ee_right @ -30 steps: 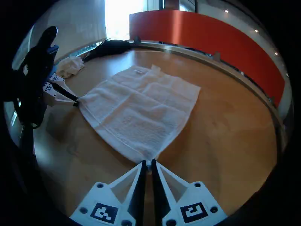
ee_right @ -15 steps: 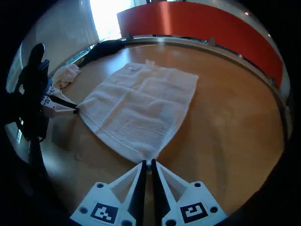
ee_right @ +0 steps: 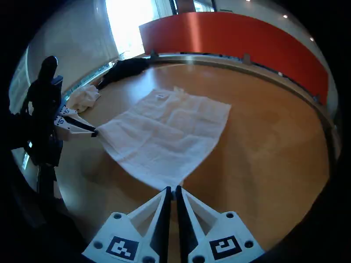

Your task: Fold towel

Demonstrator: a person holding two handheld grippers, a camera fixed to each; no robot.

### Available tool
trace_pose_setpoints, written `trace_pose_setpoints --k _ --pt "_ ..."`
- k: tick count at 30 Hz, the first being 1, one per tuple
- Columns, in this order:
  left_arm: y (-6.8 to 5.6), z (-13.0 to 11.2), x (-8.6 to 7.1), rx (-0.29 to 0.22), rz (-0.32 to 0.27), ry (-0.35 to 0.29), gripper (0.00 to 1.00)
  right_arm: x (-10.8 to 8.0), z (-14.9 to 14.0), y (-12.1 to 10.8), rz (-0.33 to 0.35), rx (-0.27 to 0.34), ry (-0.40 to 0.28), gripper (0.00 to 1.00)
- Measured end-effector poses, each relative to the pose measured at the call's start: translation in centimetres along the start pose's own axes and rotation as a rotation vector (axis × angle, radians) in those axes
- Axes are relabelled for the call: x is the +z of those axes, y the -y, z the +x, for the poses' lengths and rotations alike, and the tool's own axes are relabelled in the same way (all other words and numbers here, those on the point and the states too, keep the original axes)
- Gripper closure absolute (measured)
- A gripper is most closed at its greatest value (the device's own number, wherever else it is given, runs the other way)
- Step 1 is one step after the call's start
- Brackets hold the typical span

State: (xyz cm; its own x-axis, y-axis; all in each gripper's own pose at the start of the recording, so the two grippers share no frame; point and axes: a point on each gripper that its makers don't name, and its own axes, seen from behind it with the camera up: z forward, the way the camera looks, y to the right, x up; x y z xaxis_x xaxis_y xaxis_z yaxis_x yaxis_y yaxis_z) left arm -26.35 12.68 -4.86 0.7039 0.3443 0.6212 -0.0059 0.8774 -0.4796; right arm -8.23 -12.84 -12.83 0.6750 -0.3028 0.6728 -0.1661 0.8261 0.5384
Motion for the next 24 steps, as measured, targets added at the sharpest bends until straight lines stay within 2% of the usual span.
trace_pose_setpoints --k 6,16,24 --pt "-0.5 1.0 -2.5 -0.038 -0.015 -0.003 0.87 -2.5 2.0 1.3 0.017 0.002 -0.037 0.91" --pt "-2.1 2.2 -6.5 -0.071 -0.047 -0.002 0.88 -7.2 4.3 3.3 0.035 0.035 -0.093 0.91" --pt "-3.3 2.9 -8.7 -0.097 -0.075 -0.001 0.88 -9.9 4.9 3.6 0.032 0.043 -0.103 0.91"
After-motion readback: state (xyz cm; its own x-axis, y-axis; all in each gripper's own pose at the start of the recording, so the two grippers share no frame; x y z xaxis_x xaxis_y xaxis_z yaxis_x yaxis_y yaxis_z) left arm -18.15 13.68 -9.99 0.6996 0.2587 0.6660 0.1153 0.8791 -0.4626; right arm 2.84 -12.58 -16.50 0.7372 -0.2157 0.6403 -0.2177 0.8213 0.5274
